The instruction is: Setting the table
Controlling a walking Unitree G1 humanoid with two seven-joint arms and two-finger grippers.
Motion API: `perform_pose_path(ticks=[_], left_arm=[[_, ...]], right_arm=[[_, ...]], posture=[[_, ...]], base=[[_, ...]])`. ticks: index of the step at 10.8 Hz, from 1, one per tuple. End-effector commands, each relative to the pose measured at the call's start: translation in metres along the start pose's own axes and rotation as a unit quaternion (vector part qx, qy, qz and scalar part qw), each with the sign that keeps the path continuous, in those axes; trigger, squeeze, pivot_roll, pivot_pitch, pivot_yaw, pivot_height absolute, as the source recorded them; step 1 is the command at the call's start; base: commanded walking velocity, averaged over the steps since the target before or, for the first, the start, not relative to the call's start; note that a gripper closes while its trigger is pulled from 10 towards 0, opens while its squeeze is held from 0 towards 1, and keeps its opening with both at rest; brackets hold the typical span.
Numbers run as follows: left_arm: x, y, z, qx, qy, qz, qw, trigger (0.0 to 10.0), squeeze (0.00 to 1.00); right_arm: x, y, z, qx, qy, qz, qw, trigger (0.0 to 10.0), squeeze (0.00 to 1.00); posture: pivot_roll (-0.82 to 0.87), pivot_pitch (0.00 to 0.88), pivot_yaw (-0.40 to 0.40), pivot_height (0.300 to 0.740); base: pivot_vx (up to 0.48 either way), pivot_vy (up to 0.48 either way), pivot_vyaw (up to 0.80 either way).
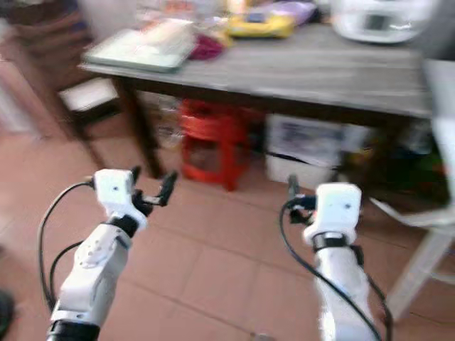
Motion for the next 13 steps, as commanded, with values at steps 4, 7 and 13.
perform_pose_path(ticks=[4,7,13], left_arm=[[-0.0011,0.0016,0.0018,0.0,0.005,0.001,1.0,10.0,0.0],[-0.0009,0.0022,0.002,-0.001,0.007,0.0,1.0,10.0,0.0],[-0.0014,0.0035,0.0025,-0.002,0.013,-0.004,1.0,10.0,0.0]], right_arm=[[0.0006,-0.0007,0.0014,0.004,-0.003,-0.001,1.0,10.0,0.0],[-0.0006,0.0003,0.0014,0.005,-0.003,0.001,1.0,10.0,0.0],[-0.0022,0.0019,0.001,0.007,-0.002,0.002,1.0,10.0,0.0]], posture=[[-0.11,0.117,0.099,0.74],[-0.1,0.114,0.104,0.74],[-0.1,0.112,0.107,0.74]], base=[[0.0,-0.306,-0.29],[0.0,-0.308,0.0],[0.0,-0.311,0.0]])
Point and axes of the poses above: a point about 5 cm out from each wrist's last joint towards the gripper, its own y axis pointing out of the wrist towards the gripper, its own z axis along the axis of the wrist's last joint, x = y × z, the point moved 1 cm from there along y, pointing out of the wrist towards the gripper, and after that the axes turned 8 degrees about -y, right-handed, at the moved point
